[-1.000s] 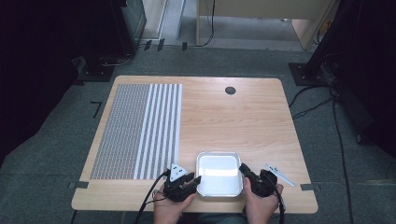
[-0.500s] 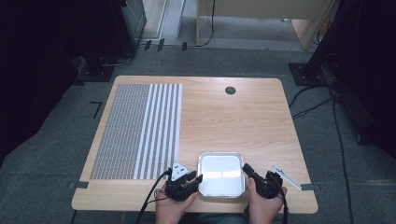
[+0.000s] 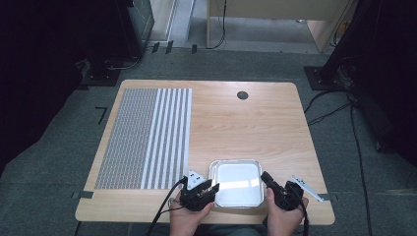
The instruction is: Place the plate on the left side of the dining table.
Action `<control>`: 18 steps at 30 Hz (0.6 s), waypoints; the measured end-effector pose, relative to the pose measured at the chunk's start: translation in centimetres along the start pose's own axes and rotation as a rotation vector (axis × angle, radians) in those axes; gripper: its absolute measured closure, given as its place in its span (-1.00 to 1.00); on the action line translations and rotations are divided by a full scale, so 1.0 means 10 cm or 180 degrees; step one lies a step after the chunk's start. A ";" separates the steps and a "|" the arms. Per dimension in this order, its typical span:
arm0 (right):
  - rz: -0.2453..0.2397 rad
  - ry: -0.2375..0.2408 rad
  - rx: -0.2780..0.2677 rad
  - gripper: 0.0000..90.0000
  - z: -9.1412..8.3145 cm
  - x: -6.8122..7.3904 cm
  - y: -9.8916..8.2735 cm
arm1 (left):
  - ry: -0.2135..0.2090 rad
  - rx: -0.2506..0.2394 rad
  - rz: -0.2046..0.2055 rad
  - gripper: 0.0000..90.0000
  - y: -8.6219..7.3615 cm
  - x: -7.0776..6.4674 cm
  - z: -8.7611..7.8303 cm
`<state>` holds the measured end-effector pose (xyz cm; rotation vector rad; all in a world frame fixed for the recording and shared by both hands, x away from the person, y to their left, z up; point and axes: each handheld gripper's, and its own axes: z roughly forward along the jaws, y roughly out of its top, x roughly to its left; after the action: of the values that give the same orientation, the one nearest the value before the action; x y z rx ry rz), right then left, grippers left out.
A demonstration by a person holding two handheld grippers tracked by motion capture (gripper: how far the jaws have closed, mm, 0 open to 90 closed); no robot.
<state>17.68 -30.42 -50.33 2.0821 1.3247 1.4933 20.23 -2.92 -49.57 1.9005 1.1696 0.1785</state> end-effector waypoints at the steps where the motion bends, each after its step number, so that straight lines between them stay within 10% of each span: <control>1: -0.0069 -0.0004 -0.0012 1.00 0.00 0.01 0.00 | -0.0008 -0.0001 -0.0007 0.48 0.00 0.00 0.01; 11: -0.0905 -0.0188 0.0113 0.81 0.16 0.11 0.03 | 0.0003 0.0012 0.0011 0.45 0.00 -0.02 0.01; 18: -0.0770 -0.0361 0.0203 0.98 0.21 0.13 0.03 | 0.0056 0.0037 0.0071 0.44 -0.01 -0.07 0.04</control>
<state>19.73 -28.98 -50.25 1.9296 1.5346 1.2303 19.94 -3.68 -49.69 1.9262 1.1637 0.2013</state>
